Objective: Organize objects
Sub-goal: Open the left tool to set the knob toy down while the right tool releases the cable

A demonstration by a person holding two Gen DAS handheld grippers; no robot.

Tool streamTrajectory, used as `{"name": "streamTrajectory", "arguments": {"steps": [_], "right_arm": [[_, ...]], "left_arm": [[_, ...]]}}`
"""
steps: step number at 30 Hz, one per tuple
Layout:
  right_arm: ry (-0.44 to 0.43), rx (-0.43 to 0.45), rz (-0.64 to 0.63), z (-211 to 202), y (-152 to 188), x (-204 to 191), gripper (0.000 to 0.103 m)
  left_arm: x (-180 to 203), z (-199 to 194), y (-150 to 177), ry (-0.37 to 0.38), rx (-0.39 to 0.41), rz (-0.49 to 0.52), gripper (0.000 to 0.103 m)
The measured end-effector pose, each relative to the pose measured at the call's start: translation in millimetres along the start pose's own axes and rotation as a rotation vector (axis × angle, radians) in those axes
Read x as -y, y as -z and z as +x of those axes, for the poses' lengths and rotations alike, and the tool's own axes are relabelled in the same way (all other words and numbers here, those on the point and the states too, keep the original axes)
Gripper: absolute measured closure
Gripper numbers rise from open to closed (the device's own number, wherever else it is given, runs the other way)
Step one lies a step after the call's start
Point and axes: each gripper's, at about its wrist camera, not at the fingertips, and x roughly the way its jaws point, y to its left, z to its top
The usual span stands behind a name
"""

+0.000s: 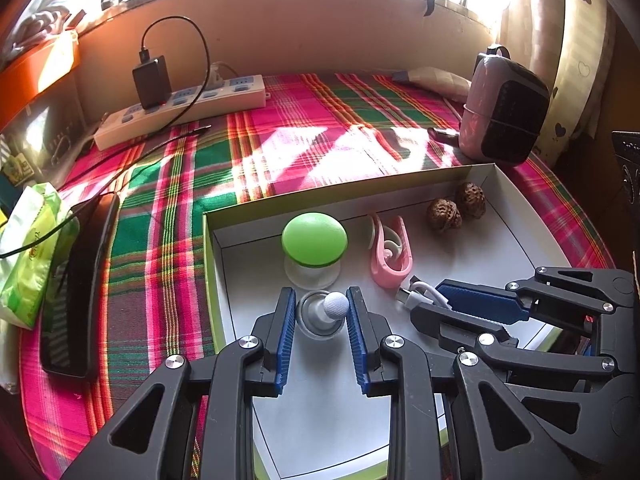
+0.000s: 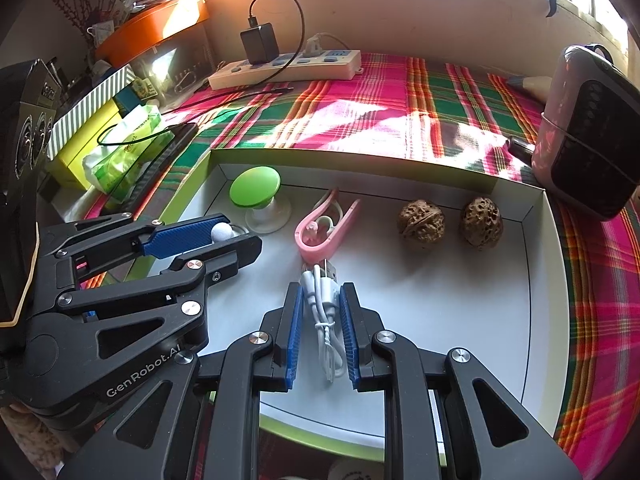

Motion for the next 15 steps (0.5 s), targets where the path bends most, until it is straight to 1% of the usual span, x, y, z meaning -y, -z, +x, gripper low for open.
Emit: {"name": "streamTrajectory", "arguments": {"steps": [8,11,13,15], "right_arm": [[-0.002,-0.001,0.018,-2.3,2.6,3.1,0.083],[-0.003,0.007,0.019,-5.9,4.4,3.5,0.083],[0.004,0.011,0.022,-8.3,5.0,4.1,0.083],[0.004,0.014,0.030,-10.9,6.1,5.1,0.082]], "left_arm": [[0.6,-2.6,1.3,0.002,-0.006,-0.001,0.078],[2.7,-5.0,2.8,0.002,-0.008,0.004,0.075],[3.6,-7.7,3.7,0.001,-0.003,0.006,0.071],[2.6,-10.1,4.4,-0.002,-0.003,-0.002,0.070]]}}
